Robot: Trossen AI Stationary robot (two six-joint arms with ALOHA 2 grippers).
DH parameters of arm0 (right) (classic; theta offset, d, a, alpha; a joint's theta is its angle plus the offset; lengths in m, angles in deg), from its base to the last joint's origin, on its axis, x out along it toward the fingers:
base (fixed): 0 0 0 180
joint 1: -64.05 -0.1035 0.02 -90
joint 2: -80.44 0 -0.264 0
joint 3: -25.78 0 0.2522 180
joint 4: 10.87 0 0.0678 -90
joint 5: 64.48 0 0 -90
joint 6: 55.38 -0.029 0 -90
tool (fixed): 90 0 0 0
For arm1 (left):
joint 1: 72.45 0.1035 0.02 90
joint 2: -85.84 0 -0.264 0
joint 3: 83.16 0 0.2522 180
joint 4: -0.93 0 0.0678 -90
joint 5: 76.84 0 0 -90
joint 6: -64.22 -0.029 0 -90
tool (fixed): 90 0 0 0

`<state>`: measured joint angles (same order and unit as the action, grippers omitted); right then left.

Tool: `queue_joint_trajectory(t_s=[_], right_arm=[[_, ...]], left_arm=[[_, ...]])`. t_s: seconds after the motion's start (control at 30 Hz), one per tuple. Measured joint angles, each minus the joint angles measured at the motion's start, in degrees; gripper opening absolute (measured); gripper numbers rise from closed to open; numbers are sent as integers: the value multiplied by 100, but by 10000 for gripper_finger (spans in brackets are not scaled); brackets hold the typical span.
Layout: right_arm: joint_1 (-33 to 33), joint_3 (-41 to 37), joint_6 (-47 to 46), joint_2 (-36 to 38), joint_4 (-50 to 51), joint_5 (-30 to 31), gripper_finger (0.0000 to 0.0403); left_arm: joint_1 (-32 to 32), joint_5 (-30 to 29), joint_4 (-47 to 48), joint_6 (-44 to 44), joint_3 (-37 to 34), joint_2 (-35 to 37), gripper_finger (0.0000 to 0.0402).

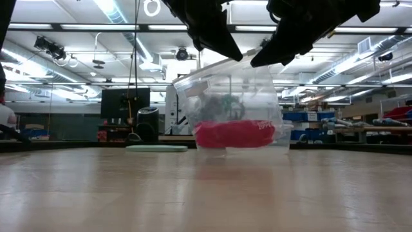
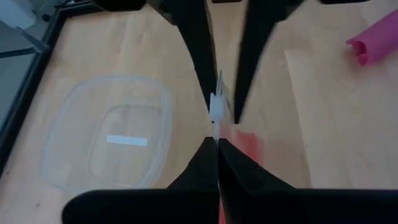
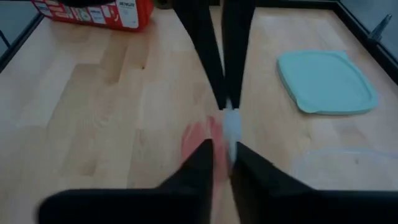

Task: Roll bandage
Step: Open the transparent zip bag

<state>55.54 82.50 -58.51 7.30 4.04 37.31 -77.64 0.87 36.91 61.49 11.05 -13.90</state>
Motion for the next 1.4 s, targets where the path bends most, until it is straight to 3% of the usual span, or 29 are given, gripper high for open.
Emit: queue_joint_trajectory(t_s=[0.07, 0.33, 0.6, 0.77, 0.9, 1.4], right_arm=[[0, 0, 50, 0, -2, 0, 10], [15, 0, 39, 0, -37, 4, 2], [15, 0, 37, 0, -15, 31, 1], [15, 0, 37, 0, -32, 39, 1], [15, 0, 41, 0, -126, 46, 1], [-22, 0, 70, -4, -381, 11, 0]], left_arm=[[0, 95, 0, 22, 0, 0, 0], [-7, 194, -13, 15, 0, 0, 16], [24, 210, -322, 157, 0, 0, 125], [34, 206, -482, 162, 0, 0, 154], [31, 146, -553, 156, 0, 0, 148], [31, 89, -366, 132, 0, 0, 53]])
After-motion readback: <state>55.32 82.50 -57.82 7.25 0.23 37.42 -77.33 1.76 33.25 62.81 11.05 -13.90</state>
